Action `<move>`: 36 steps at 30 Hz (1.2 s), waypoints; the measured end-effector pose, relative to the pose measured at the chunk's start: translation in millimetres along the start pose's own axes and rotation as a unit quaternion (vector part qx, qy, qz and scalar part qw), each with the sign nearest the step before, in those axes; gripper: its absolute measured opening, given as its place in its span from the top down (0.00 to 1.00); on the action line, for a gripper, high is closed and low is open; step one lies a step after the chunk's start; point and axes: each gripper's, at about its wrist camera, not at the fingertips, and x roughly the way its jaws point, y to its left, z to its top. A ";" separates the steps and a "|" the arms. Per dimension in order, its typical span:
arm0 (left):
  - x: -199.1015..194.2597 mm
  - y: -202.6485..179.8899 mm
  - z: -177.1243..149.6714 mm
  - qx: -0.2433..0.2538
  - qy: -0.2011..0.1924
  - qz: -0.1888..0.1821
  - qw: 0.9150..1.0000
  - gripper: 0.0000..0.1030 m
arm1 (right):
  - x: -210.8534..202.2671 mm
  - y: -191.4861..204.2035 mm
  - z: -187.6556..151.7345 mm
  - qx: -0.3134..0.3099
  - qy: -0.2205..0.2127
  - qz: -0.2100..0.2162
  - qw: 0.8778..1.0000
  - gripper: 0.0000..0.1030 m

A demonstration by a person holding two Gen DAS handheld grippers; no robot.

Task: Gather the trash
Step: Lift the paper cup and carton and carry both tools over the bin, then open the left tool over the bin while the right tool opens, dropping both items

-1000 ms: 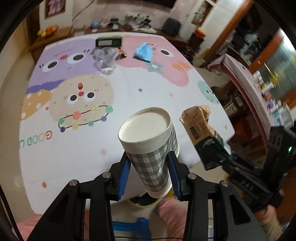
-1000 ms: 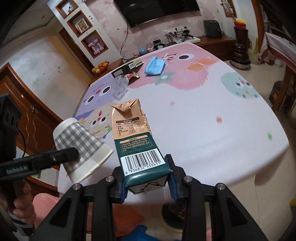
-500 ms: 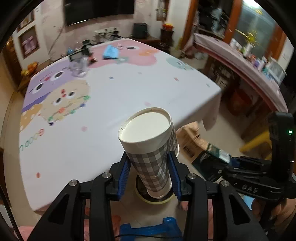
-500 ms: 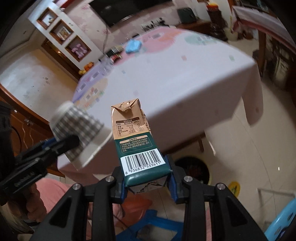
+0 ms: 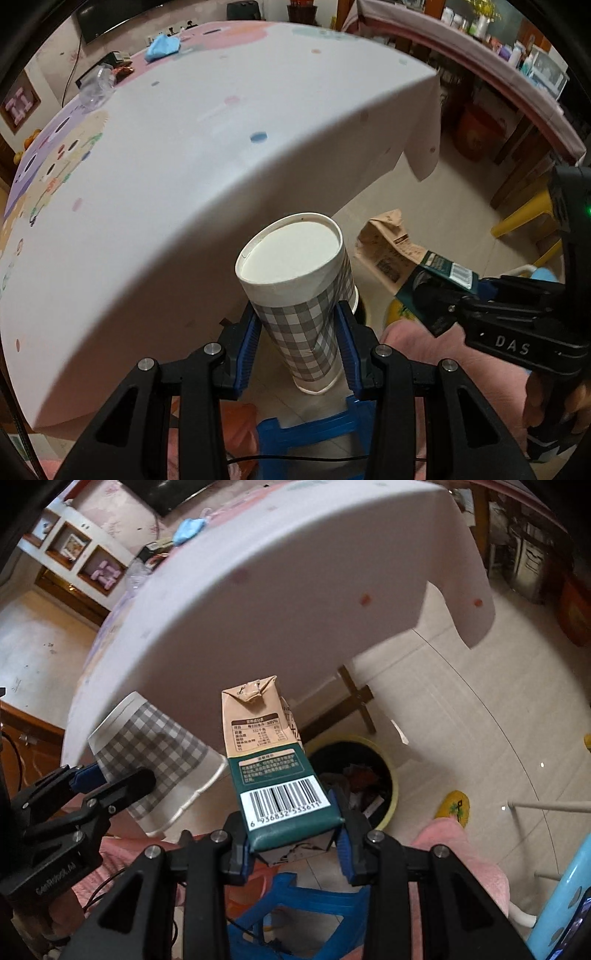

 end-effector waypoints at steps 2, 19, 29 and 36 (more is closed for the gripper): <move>9.5 -2.4 -1.5 0.007 0.006 0.003 1.000 0.63 | 9.0 -8.3 -2.6 0.011 0.004 -0.003 1.000 0.66; 105.1 -25.3 -7.3 0.036 0.079 0.021 0.996 0.62 | 95.6 -70.7 -19.6 0.106 0.029 -0.020 0.994 0.66; 156.1 -34.1 -18.7 0.045 0.117 0.036 0.991 0.61 | 142.1 -87.6 -32.0 0.113 0.065 -0.025 0.991 0.66; 165.1 -35.4 -13.7 0.038 0.127 0.031 0.991 0.58 | 158.0 -83.9 -29.3 0.101 0.069 -0.027 0.992 0.65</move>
